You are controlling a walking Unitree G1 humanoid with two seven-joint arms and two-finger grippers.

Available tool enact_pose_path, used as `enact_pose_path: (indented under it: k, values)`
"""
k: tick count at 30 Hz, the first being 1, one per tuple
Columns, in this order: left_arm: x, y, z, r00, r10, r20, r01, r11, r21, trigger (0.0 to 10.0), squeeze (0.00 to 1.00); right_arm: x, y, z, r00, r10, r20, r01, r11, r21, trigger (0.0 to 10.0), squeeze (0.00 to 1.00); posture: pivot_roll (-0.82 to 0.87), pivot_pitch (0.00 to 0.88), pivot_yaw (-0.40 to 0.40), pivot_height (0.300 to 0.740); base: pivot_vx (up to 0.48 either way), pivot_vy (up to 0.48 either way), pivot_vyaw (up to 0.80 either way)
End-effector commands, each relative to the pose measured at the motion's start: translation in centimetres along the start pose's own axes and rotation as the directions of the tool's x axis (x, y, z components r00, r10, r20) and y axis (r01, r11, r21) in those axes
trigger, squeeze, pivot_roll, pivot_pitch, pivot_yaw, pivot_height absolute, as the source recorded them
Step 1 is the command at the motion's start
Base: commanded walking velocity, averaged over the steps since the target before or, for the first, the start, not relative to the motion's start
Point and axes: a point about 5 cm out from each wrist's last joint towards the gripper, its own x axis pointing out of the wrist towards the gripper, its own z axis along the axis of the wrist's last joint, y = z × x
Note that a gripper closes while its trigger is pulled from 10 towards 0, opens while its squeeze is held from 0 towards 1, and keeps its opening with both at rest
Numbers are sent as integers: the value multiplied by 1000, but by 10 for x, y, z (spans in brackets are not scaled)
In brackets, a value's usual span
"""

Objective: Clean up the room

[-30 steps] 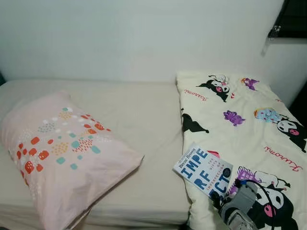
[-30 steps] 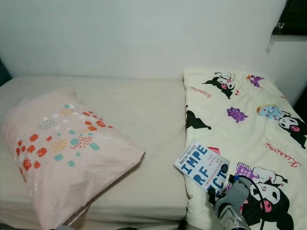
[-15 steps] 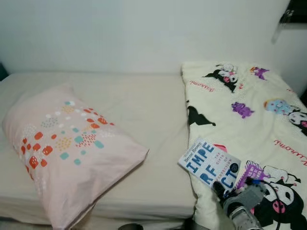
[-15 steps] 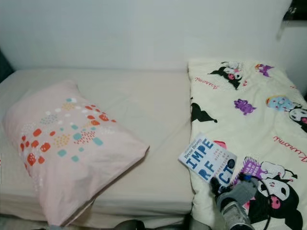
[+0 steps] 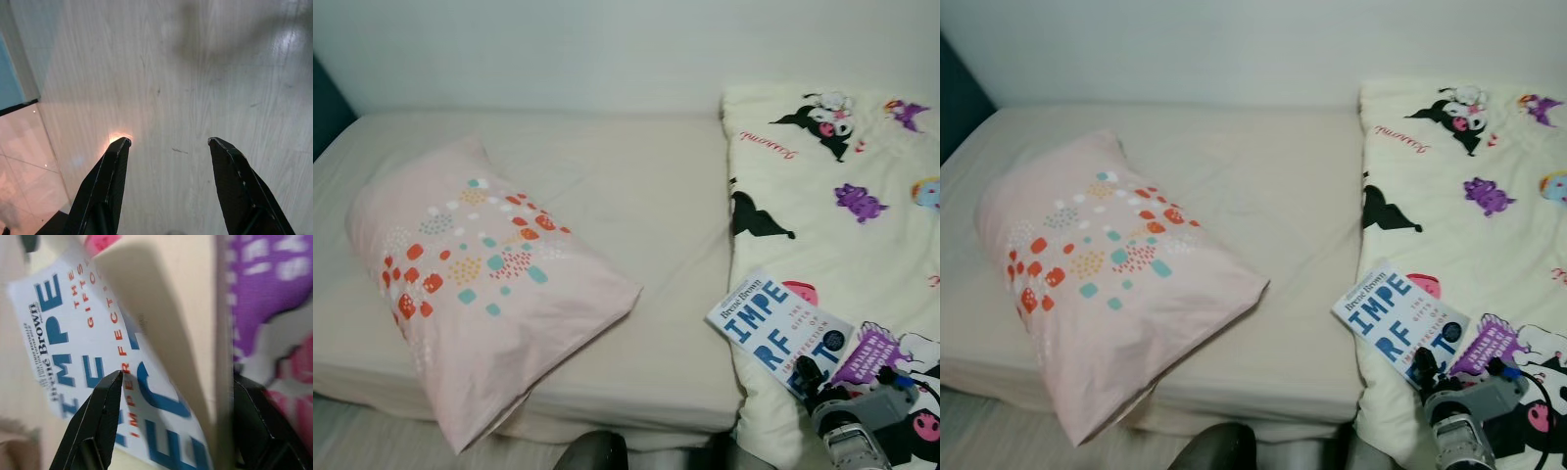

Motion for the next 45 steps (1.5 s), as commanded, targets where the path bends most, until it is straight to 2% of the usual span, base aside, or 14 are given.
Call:
enact_pose_path:
  k: [1, 13, 14, 16, 17, 24, 30, 32, 34, 37, 40, 41, 42, 45]
  values:
    - [-4, 6, -8, 1000, 0, -14, 1, 1000, 18, 10000, 0, -3, -2, -3, 999, 44, -7, -44, 998, 55, 10000, 0, 326, 277, 103, 619, 0, 0, 0]
    - [-15, 24, -18, 1000, 18, 6, -19, 999, 35, 10000, 0, 7, 19, 12, 977, 211, 25, -213, 970, 119, 10000, 0, 347, 322, 106, 619, 0, 0, 0]
    - [-15, 22, -18, 1000, 16, 8, -16, 999, 33, 10000, 0, 8, 19, 11, 982, 188, 14, -189, 977, 102, 8706, 0, 345, 323, 103, 619, 0, 0, 0]
    - [-14, 20, -18, 1000, 14, 11, -14, 999, 32, 10000, 0, 8, 18, 10, 985, 173, 7, -173, 981, 91, 8706, 0, 344, 323, 102, 619, 0, 0, 0]
    - [-14, 17, -18, 1000, 10, 13, -11, 1000, 29, 10000, 0, 8, 16, 11, 989, 147, 7, -147, 986, 80, 0, 0, 342, 322, 101, 619, 0, 0, 0]
    - [-10, 5, -11, 1000, -5, 28, 5, 1000, 7, 10000, 0, 7, 16, 16, 987, 160, 33, -162, 983, 86, 0, 0, 314, 292, 83, 619, 0, 0, 0]
    - [4, 13, 25, 991, 89, 102, -80, 993, -89, 10000, 0, 12, 27, 29, 970, 231, 75, -236, 969, 69, 0, 0, 277, 241, 48, 619, 0, 0, 0]
    - [9, 40, 58, 956, 255, 148, -231, 960, -161, 10000, 0, 19, 39, 37, 965, 254, 63, -253, 967, -12, 0, 0, 245, 197, 22, 619, 0, 0, 0]
    - [9, 48, 67, 940, 304, 155, -278, 946, -169, 10000, 0, 21, 43, 39, 965, 256, 59, -254, 967, -35, 0, 0, 245, 197, 22, 619, 0, 0, 0]
    - [4, 89, 98, 844, 520, 132, -471, 836, -282, 10000, 0, 29, 58, 43, 965, 255, 54, -248, 962, -115, 0, 0, 223, 150, -4, 619, 0, 0, 0]
    - [0, 105, 122, 804, 572, 162, -502, 799, -331, 9647, 0, 34, 67, 46, 965, 255, 63, -244, 958, -151, 0, 0, 206, 122, -20, 619, 0, 0, 0]
    - [-2, 111, 134, 776, 606, 177, -522, 774, -360, 4392, 0, 36, 72, 47, 965, 254, 61, -241, 955, -173, 0, 0, 193, 109, -25, 619, 0, 0, 0]
    - [-5, 114, 153, 748, 627, 218, -518, 756, -400, 10000, 0, 39, 79, 47, 963, 263, 57, -248, 950, -189, 0, 0, 184, 95, -32, 619, 0, 0, 0]
    - [-7, 116, 164, 729, 640, 243, -512, 746, -426, 10000, 0, 41, 83, 47, 961, 270, 53, -255, 947, -197, 0, 0, 184, 95, -32, 619, 0, 0, 0]
